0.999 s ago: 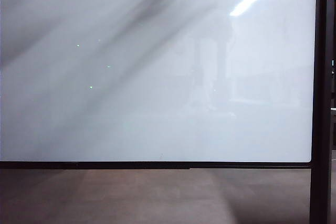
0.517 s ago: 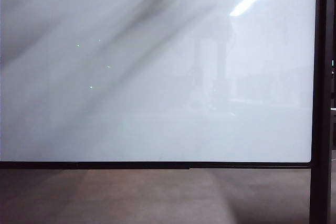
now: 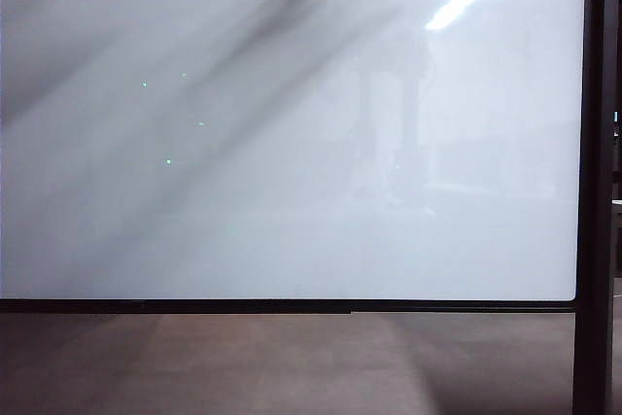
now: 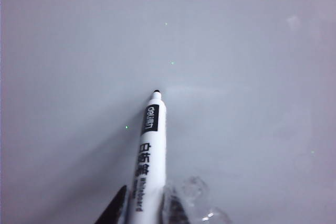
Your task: Reach to the right to find the marker pen, pick it up, and write the number 2 on the whiteboard.
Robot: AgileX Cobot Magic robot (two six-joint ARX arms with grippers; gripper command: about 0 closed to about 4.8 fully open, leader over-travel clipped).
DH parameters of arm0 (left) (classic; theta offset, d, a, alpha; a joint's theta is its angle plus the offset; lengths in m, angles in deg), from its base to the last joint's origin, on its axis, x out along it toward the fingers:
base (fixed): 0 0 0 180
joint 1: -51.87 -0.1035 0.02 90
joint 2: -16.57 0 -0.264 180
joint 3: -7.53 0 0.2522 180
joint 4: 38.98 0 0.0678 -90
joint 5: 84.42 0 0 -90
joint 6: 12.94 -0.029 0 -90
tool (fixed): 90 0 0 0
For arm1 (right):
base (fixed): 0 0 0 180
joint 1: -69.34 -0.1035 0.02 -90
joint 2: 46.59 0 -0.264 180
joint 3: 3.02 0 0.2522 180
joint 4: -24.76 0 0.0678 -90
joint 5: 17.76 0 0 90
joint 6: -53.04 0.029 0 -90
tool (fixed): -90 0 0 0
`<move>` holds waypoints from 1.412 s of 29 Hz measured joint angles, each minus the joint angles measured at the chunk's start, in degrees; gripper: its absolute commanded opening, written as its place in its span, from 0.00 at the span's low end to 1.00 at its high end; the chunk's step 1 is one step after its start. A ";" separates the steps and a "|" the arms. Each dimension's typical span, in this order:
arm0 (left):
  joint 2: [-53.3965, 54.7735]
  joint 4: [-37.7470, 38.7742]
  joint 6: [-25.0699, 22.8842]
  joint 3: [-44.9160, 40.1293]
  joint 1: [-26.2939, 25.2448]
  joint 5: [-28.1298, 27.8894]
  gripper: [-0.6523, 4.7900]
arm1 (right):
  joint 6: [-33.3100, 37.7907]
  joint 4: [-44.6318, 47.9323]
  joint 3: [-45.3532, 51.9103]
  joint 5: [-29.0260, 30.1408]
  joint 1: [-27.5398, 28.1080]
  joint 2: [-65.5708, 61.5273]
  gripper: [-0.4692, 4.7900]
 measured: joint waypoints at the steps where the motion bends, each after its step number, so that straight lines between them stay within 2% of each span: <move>1: 0.00 0.02 0.00 0.00 -0.02 0.00 0.11 | 0.00 0.00 0.00 0.00 0.00 0.00 0.16; 15: 0.00 0.00 0.00 0.00 -0.02 0.00 0.11 | 0.00 -0.02 0.00 1.42 0.00 0.00 0.16; 41: 0.00 0.07 0.00 0.00 0.00 0.00 0.11 | -0.15 -2.60 0.00 -5.77 -0.15 1.07 0.16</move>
